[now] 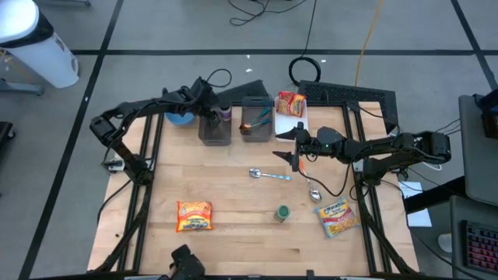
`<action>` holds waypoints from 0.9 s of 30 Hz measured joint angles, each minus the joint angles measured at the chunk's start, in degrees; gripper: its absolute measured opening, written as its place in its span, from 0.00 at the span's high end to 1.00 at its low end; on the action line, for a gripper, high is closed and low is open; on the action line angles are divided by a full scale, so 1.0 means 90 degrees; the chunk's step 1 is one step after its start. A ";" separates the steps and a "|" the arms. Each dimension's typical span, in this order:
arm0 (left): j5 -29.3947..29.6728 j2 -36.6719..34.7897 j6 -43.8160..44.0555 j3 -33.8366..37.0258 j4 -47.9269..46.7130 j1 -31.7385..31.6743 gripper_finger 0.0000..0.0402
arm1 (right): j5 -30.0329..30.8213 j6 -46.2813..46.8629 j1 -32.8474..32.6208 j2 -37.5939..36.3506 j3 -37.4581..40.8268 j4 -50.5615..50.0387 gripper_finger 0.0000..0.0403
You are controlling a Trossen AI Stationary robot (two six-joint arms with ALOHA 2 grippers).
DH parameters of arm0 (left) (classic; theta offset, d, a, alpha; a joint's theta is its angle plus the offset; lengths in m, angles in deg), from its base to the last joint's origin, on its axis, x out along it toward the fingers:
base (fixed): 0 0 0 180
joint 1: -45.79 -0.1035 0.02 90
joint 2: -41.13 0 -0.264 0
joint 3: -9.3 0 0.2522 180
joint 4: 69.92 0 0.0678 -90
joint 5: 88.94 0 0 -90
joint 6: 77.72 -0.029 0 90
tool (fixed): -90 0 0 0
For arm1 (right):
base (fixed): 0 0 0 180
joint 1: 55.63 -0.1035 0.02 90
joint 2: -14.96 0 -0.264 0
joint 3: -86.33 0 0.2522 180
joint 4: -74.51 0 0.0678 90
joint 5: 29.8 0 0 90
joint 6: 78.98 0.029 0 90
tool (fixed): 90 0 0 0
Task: Pick & Place Food Item
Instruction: Put the white patterned spoon into the right black bin
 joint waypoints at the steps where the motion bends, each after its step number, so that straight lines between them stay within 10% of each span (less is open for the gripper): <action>1: 0.0049 -0.0058 0.0006 -0.0058 -0.0119 0.0000 0.43 | 0.0000 0.0000 0.0000 0.0000 0.0000 -0.0002 0.21; 27: 0.0009 -0.1280 0.1234 -0.0469 -0.1248 0.0041 0.43 | 0.0000 0.0051 -0.0002 -0.0002 0.0000 0.0205 0.21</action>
